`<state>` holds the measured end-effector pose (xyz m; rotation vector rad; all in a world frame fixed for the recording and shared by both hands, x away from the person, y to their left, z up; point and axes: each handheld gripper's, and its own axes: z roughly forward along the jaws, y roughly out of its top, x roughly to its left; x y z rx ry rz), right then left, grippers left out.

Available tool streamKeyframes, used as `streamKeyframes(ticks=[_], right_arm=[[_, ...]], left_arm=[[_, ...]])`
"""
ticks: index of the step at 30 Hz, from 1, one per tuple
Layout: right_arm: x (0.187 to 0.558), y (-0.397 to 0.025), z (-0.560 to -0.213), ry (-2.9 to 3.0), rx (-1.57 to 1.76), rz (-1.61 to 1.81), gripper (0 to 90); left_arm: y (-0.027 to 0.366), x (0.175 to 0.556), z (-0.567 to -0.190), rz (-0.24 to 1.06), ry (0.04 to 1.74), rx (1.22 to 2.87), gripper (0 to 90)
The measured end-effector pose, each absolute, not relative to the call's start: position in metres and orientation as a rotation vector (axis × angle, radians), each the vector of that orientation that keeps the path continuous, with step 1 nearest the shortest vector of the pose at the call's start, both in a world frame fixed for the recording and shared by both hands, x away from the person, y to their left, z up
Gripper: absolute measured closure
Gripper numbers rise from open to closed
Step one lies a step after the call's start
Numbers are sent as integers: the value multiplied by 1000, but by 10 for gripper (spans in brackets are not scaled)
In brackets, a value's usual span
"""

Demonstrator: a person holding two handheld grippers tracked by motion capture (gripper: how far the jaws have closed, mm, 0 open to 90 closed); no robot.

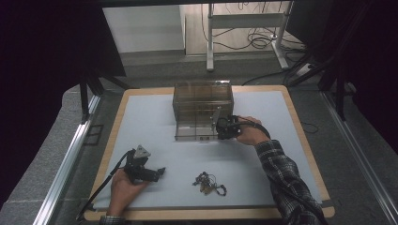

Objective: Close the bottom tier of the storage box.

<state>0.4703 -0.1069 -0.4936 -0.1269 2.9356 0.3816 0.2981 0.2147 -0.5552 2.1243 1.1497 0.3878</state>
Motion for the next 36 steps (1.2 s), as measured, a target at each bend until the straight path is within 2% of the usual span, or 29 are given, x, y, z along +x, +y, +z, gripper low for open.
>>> streamKeyframes(ticks=[36], right_arm=[[461,-108,-484,2891,-19,407,714]], left_arm=[[215,298,-555,388,1150,2125,0]])
